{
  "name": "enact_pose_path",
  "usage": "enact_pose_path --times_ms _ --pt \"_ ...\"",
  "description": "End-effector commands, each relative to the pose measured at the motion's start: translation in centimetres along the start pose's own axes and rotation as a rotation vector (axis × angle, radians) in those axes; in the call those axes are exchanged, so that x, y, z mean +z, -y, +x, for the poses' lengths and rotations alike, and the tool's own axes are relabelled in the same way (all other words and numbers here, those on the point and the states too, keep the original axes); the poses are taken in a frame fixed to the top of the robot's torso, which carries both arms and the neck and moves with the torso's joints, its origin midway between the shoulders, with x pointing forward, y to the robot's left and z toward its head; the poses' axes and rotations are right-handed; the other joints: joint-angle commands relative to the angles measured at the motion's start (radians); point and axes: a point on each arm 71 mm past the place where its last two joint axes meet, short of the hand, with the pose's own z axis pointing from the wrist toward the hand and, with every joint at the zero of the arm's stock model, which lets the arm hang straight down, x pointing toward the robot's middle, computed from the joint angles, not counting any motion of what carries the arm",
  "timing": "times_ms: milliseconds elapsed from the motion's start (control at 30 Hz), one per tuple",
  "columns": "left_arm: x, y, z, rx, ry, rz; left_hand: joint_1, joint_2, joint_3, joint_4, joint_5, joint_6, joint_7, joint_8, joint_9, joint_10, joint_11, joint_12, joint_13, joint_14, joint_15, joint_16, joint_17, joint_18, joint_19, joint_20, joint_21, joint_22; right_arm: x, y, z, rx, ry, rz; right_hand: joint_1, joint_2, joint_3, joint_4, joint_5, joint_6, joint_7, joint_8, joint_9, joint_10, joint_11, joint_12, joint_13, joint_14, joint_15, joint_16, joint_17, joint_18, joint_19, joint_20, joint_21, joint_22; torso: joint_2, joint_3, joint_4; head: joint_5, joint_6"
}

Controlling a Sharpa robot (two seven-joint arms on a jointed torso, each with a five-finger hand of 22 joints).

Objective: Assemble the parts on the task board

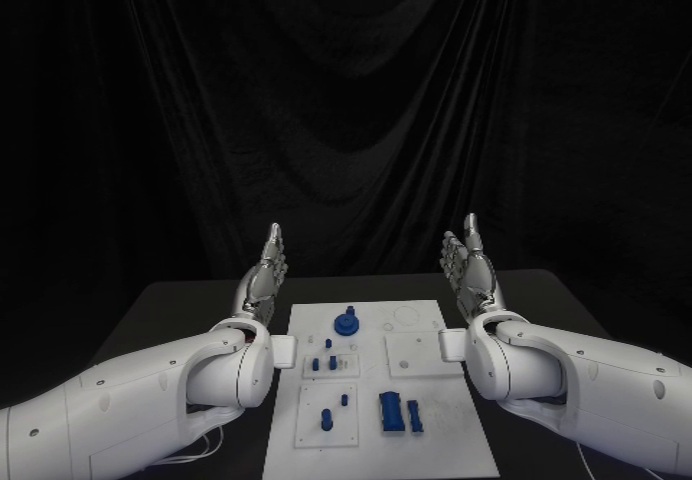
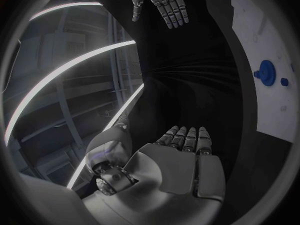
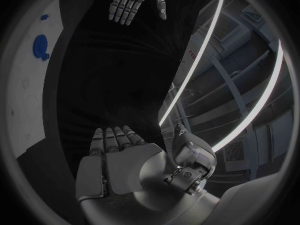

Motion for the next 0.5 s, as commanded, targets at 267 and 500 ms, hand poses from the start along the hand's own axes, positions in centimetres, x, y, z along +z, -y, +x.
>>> enact_pose_path --times_ms 267,500 --pt "-0.07 -0.16 -0.31 0.011 0.057 -0.025 -0.118 -0.013 0.016 -0.012 -0.009 -0.014 0.000 -0.004 -0.001 -0.007 -0.003 -0.003 -0.001 0.001 -0.009 -0.004 -0.001 -0.021 -0.002 -0.009 -0.003 -0.001 -0.07 0.21 -0.16 -0.001 0.029 0.027 -0.006 0.001 0.000 -0.003 -0.004 -0.005 -0.001 -0.004 -0.001 0.000 -0.003 -0.004 -0.001 0.000 -0.005 -0.003 -0.001 -0.007 0.000 -0.005 -0.004 -0.001 0.000 0.0003 -0.0003 0.000 0.000" --pt "-0.07 -0.16 -0.31 0.011 0.057 -0.025 -0.246 -0.013 0.016 -0.012 -0.009 -0.014 0.000 -0.004 -0.001 -0.007 -0.003 -0.003 -0.001 0.001 -0.009 -0.004 -0.001 -0.021 -0.002 -0.009 -0.003 -0.001 -0.07 0.21 -0.16 -0.001 0.029 0.027 -0.006 0.001 0.000 -0.003 -0.004 -0.005 -0.001 -0.004 -0.001 0.000 -0.003 -0.004 -0.001 0.000 -0.005 -0.003 -0.001 -0.007 0.000 -0.005 -0.004 -0.001 0.000 0.0003 -0.0003 0.000 0.000"
